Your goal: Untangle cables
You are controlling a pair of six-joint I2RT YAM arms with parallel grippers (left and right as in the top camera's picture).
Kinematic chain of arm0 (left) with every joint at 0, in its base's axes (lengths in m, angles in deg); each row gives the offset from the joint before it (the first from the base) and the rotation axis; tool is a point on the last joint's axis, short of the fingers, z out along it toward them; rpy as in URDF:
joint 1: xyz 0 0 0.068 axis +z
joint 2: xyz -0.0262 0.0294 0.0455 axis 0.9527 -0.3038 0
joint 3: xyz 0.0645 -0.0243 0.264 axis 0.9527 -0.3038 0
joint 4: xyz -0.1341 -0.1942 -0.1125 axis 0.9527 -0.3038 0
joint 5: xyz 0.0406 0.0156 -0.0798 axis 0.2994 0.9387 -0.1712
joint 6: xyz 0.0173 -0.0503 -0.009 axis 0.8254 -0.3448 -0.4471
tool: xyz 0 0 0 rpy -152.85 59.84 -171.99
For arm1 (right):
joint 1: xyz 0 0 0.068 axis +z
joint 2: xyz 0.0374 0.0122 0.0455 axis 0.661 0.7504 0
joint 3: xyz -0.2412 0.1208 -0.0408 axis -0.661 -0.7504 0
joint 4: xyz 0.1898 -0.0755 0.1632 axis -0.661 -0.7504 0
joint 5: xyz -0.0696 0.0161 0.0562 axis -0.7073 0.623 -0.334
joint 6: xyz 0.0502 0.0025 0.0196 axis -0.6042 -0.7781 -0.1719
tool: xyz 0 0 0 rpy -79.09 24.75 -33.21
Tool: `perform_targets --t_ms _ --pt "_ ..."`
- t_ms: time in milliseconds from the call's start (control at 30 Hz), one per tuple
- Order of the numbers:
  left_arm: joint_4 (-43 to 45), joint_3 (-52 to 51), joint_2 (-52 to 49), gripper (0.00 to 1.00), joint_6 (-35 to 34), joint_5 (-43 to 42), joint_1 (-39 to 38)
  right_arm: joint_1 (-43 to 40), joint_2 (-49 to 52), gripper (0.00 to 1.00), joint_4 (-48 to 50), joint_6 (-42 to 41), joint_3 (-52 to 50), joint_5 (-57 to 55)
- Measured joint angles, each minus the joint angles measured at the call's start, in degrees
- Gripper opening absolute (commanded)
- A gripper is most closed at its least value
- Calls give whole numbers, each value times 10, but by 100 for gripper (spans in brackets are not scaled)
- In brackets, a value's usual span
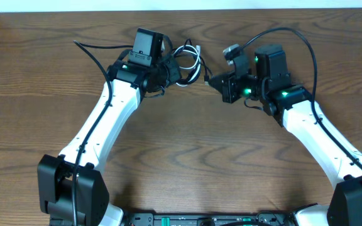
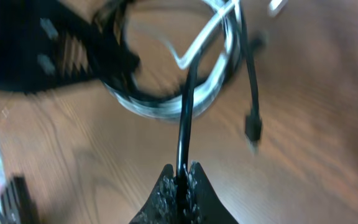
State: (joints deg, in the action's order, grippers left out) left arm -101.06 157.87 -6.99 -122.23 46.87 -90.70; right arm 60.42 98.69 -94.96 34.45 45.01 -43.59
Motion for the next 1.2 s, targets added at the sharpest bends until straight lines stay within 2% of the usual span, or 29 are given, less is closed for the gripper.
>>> perform_targets --t_ms 233,633,833,1200 --pt "0 0 0 8 0 0 -21 10 -1 1 54 -73 0 -9" --pt "0 0 0 8 0 -7 -26 19 -1 1 75 -167 0 -70" --pt "2 0 0 7 0 -72 -26 54 8 1 99 -178 0 -136" --pt "31 0 0 7 2 -217 -27 62 92 1 170 -211 0 -163"
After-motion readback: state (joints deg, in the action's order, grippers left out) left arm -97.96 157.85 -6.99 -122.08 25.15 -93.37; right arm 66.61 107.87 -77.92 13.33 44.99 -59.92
